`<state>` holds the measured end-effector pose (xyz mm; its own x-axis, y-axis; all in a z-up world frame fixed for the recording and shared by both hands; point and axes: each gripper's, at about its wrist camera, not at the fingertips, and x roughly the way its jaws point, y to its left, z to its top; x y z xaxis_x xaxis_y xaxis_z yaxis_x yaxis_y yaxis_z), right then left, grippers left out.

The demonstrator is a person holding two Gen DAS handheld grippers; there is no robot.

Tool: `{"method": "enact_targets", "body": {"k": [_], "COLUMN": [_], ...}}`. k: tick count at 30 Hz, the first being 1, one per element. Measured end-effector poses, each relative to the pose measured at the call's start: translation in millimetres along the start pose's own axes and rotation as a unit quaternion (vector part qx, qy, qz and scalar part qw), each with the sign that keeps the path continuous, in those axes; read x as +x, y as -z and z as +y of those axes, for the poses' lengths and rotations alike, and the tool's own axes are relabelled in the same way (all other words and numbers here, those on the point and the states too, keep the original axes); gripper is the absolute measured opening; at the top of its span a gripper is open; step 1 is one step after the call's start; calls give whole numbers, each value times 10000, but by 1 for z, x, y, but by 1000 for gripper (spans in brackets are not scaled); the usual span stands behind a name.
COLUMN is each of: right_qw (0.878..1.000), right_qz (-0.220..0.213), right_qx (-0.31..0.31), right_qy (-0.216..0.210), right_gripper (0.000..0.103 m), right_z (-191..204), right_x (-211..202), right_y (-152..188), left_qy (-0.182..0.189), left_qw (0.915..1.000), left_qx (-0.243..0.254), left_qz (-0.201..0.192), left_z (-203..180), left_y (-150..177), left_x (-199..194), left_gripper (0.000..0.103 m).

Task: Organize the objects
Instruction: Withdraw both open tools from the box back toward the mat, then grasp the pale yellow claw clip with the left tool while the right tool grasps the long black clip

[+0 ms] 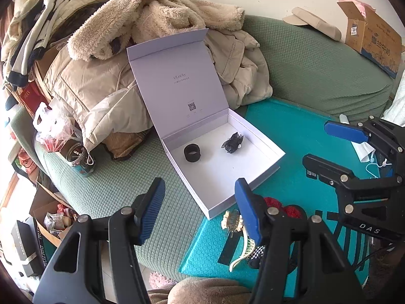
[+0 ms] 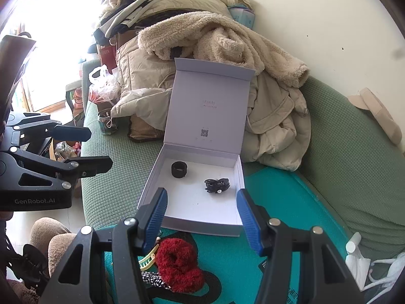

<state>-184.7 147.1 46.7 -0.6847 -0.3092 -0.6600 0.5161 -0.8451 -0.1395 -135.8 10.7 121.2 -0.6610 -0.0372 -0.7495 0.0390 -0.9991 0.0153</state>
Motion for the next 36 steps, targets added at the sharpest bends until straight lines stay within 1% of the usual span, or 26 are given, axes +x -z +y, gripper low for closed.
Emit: {"method": "enact_targets", "body": {"k": [11,20,24,29,36], "right_qw": [9999,9992,9987,9978,9953], "right_qz": [107,226,317,409,621], "right_qx": [112,288,307,392,532], "right_qy": [-19,-183,-236,-351,-510], "right_gripper": [57,57,57,57,57], "right_z": [13,24,30,34,34], "right_x": [-19,-22,-20,-17,-6], "right_y": [36,68,84,101,123], "left_qy": [122,197,251,452,602], "left_qw": [9999,9995,9992,9980,9965], "left_qx": [-54,-52,-32,-24,110], "left_qz": [77,228,312,449,565], "left_z": [-16,-27,-32,-39,-54], "left_y": [45,82,97,117,132], "left_x": [-17,-22,-19,-8,8], "left_gripper": [56,56,56,56,56]}}
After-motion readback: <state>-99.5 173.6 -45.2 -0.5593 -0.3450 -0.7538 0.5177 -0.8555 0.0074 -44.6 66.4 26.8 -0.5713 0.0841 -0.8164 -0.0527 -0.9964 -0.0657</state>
